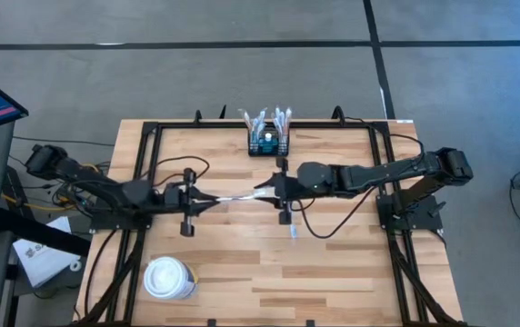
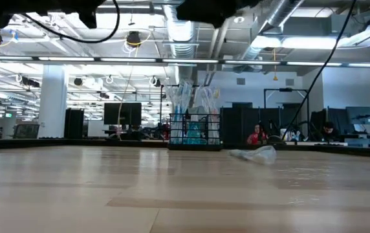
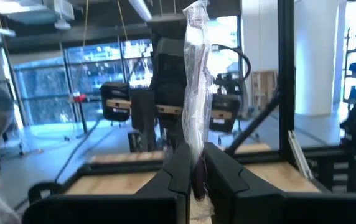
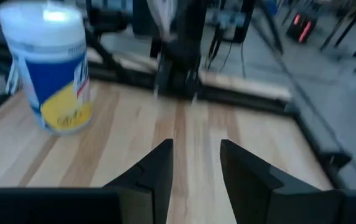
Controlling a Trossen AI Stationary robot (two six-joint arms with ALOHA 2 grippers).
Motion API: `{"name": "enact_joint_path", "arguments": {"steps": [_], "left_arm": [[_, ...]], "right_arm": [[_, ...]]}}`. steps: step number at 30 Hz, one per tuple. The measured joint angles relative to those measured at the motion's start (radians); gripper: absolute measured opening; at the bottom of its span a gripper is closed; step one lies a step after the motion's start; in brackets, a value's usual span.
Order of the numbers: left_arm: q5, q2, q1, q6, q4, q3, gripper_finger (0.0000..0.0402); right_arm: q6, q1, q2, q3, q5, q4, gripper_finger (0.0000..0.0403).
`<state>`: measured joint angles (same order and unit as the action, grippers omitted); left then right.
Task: Pick & Place toothbrushing station
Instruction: Put the purple toothbrush into the mesh organizer
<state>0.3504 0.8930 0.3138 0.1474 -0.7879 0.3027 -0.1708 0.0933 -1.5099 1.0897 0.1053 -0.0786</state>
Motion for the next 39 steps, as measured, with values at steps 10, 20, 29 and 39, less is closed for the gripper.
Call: {"name": "enact_joint_path", "arguments": {"steps": [10,20,29,39], "left_arm": [[0.017,-0.031,0.000,0.059,-0.046,0.000,0.0014],[0.017,-0.031,0.000,0.106,-0.077,0.000,0.0014],[0.017,-0.030,-0.001,0.111,-0.092,0.000,0.0014],[0.016,0.006,-0.033,0.111,-0.115,0.000,0.0014]], "right_arm": [[-0.098,0.015,0.000,0.000,-0.003,-0.258,0.0123],[-0.128,0.031,0.000,0.000,-0.008,-0.411,0.0123],[-0.125,0.031,0.000,0.000,-0.116,-0.493,0.0123],[-0.125,0.031,0.000,0.000,-0.117,-0.537,0.0123]]}}
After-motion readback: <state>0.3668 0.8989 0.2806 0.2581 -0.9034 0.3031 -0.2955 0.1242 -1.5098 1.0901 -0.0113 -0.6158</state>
